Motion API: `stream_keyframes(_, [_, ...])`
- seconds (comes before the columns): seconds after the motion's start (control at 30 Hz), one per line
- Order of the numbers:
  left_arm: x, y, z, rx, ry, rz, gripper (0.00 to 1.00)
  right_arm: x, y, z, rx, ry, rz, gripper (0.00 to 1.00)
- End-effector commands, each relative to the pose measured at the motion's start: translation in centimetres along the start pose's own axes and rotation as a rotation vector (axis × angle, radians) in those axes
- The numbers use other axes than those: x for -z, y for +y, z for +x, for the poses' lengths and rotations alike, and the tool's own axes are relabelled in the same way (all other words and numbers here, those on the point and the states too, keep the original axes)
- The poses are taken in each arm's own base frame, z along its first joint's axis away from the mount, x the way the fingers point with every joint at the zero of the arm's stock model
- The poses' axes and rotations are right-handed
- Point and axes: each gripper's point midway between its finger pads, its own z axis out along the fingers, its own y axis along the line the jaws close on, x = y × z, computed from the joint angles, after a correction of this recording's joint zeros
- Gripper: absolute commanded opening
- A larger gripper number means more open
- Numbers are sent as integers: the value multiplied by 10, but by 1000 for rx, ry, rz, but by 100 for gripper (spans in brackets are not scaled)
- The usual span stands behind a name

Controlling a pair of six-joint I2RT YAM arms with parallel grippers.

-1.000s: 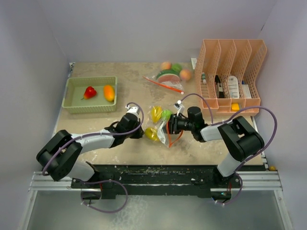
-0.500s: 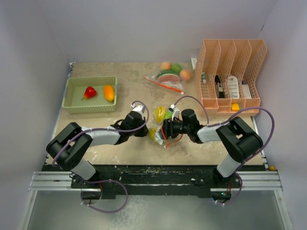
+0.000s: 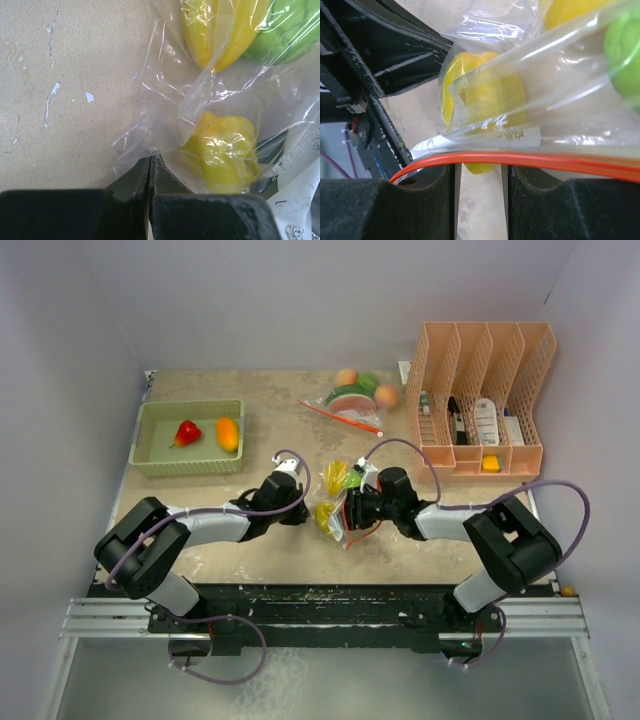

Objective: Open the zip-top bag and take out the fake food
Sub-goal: Pick up the fake fruit from the zipper food storage bag.

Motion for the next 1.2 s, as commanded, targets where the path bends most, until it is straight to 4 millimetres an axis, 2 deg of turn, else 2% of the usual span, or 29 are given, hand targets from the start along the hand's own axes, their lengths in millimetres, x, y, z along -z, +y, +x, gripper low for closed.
stream_keyframes(0.0, [8, -8, -24, -6, -74, -4, 0, 16, -12, -3, 26, -12, 123, 21])
stream_keyframes(0.23, [12, 7, -31, 16, -81, -37, 0, 45, -19, -14, 45, -74, 244, 20])
stream_keyframes(0.37, [17, 25, -39, 66, -92, -40, 0, 60, -22, -17, 37, -90, 270, 21])
stream_keyframes(0.53, [27, 43, -49, 101, -117, -62, 0, 81, -36, -24, 18, -111, 342, 21])
stream_keyframes(0.8, [31, 38, -57, 106, -140, -36, 0, 90, -37, -34, 3, -142, 364, 21])
stream_keyframes(0.83, [32, 31, -60, 104, -149, 5, 6, 89, -36, -34, 1, -139, 360, 21])
stream_keyframes(0.93, [37, -5, -69, 107, -184, 207, 60, 86, -36, -31, -3, -126, 345, 21])
stream_keyframes(0.97, [40, -18, -70, 106, -182, 276, 70, 86, -36, -30, -5, -122, 343, 21])
stream_keyframes(1.0, [40, -27, -72, 106, -179, 325, 78, 85, -36, -30, -5, -120, 340, 21])
stream_keyframes(1.07, [42, -43, -74, 94, -182, 408, 85, 83, -37, -28, -8, -113, 335, 21])
stream_keyframes(1.17, [38, -65, -70, 33, -174, 468, 88, 81, -36, -28, -7, -112, 326, 21])
